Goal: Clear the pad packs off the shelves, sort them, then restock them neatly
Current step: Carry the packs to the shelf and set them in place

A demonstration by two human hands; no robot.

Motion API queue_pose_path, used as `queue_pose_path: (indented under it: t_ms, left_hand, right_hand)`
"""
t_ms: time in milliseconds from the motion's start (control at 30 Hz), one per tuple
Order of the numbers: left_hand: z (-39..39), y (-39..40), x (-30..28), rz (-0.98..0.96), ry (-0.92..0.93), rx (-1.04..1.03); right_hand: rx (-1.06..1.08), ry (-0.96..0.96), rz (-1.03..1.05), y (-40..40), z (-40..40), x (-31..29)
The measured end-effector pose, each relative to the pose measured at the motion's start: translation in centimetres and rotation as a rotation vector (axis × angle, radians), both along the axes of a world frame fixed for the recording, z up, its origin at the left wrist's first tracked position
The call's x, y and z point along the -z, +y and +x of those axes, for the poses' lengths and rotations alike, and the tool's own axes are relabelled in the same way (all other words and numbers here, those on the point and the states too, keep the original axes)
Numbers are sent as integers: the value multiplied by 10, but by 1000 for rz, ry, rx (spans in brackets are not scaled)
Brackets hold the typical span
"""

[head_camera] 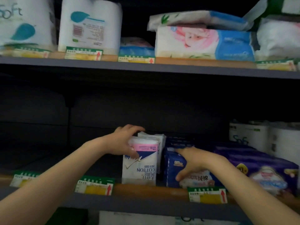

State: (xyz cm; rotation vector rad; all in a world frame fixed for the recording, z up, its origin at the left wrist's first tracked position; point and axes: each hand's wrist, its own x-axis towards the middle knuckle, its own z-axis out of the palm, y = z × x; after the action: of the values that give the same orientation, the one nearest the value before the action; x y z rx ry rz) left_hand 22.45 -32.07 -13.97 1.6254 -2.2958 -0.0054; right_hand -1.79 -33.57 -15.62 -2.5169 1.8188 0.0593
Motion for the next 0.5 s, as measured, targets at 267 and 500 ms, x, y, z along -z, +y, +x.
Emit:
queue_pose_path:
  t_ms: [267,500]
  left_hand:
    - [-38,-14,26,-217,-372,-38]
    - [-55,-51,37,-291,-378,-147]
  right_hand:
    - [38,29,-33,-5,9,2]
    - [12,0,-62,-9,5,8]
